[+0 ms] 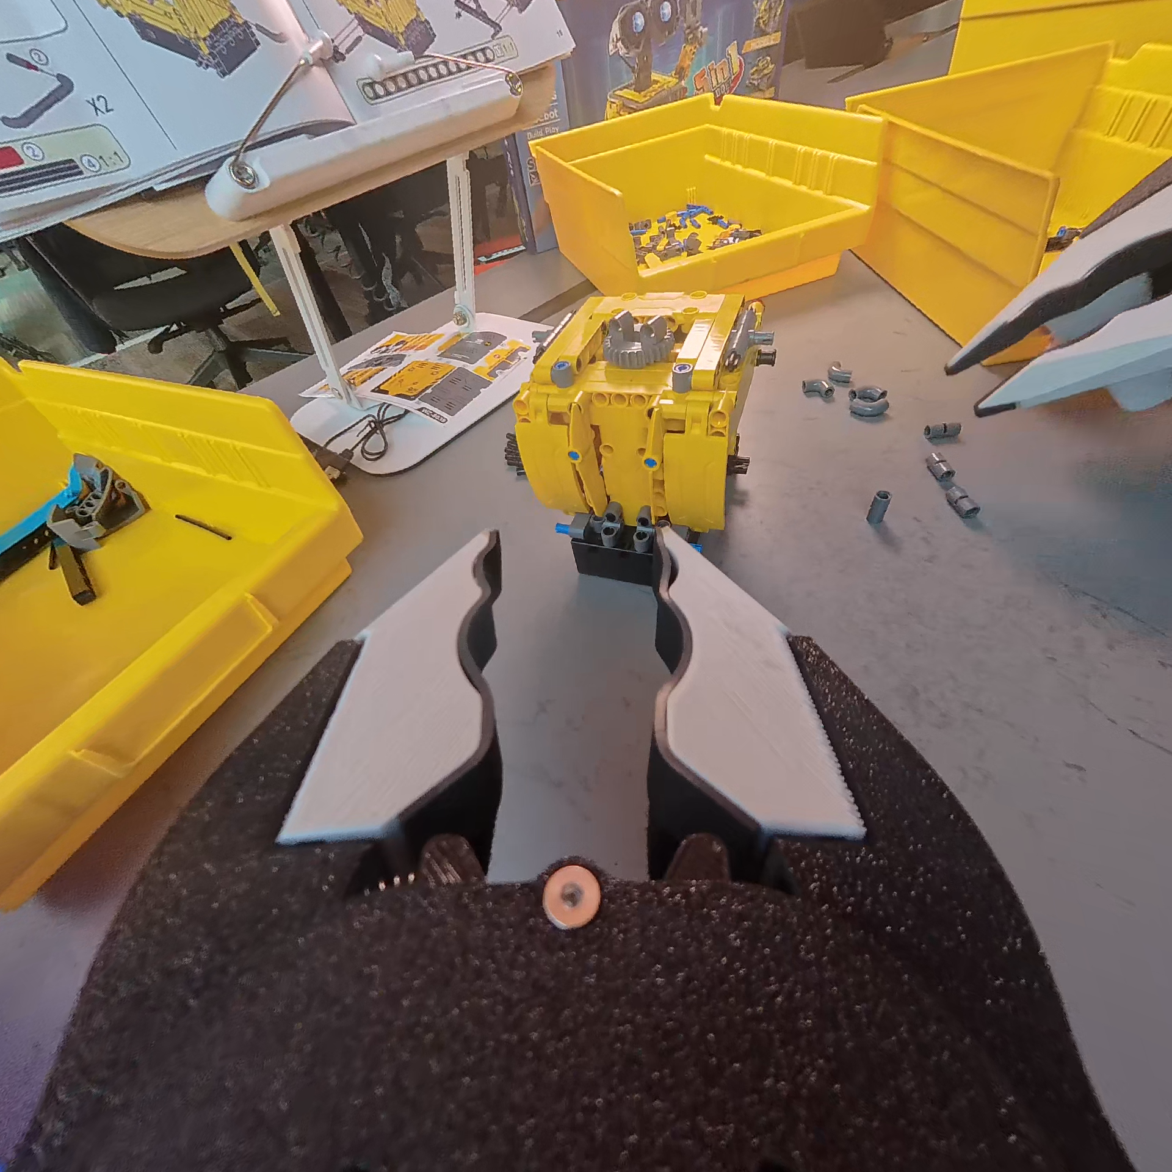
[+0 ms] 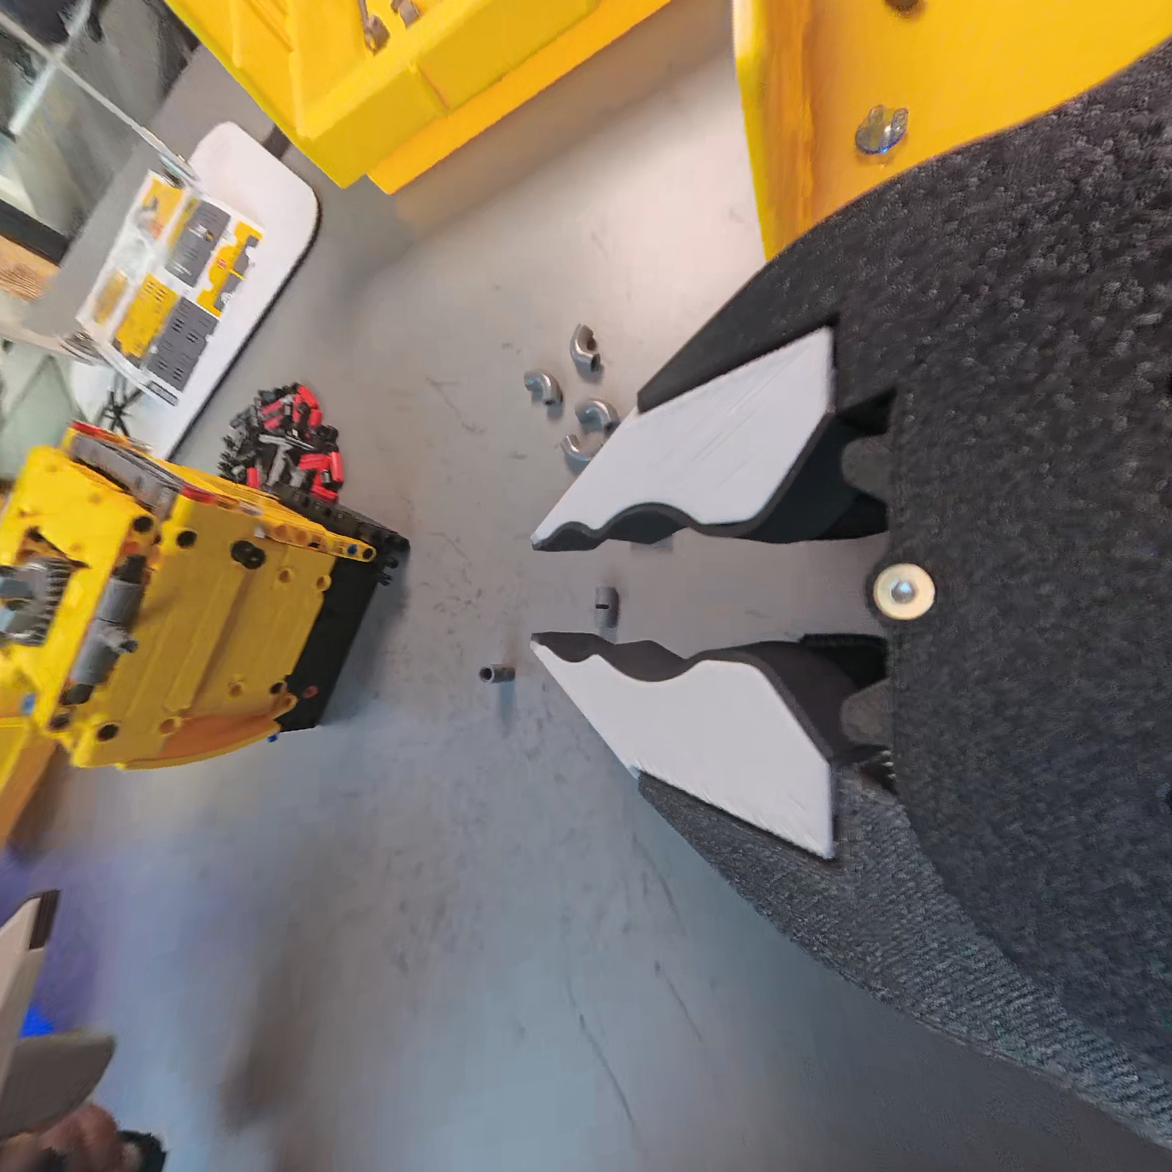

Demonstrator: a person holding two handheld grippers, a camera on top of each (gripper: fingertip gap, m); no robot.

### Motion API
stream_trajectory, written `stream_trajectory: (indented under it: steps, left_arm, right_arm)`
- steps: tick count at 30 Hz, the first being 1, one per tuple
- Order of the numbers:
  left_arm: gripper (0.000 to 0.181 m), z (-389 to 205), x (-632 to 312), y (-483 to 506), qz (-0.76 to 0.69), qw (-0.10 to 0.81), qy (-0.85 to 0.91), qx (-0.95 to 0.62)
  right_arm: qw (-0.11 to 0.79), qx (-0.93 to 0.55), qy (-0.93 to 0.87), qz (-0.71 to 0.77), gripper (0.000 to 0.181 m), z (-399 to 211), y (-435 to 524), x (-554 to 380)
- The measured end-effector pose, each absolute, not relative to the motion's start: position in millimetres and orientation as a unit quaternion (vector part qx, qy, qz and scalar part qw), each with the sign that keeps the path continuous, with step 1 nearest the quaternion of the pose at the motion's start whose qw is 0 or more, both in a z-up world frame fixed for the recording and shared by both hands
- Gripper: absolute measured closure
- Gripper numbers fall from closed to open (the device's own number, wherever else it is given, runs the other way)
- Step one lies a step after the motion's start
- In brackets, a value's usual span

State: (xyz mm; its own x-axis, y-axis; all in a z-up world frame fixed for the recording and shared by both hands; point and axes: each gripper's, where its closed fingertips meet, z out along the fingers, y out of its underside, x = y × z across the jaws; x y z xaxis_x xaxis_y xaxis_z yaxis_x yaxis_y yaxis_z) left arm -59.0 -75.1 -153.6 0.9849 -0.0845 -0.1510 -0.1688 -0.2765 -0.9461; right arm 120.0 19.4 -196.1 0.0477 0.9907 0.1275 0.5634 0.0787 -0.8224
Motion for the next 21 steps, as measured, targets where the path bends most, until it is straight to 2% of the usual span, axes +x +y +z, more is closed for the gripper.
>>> stream_trajectory:
  steps: [8, 12, 21]
  left_arm:
    - [0.135, -154.4, -62.0, -74.1, 0.041, 0.599, 0.074, -0.796]
    - [0.135, -152.9, -64.9, -74.1, 0.047, 0.604, 0.068, -0.793]
    - [0.137, -147.7, -70.0, -74.0, 0.055, 0.618, 0.056, -0.782]
  right_arm:
    - [0.506, -0.58, -0.536, 0.347, 0.143, -144.6, 36.7, 117.0]
    - [0.536, -0.574, -0.503, 0.362, 0.136, -134.8, 44.9, 119.9]
    - [0.598, -0.54, -0.453, 0.382, 0.136, -111.3, 53.5, 130.4]
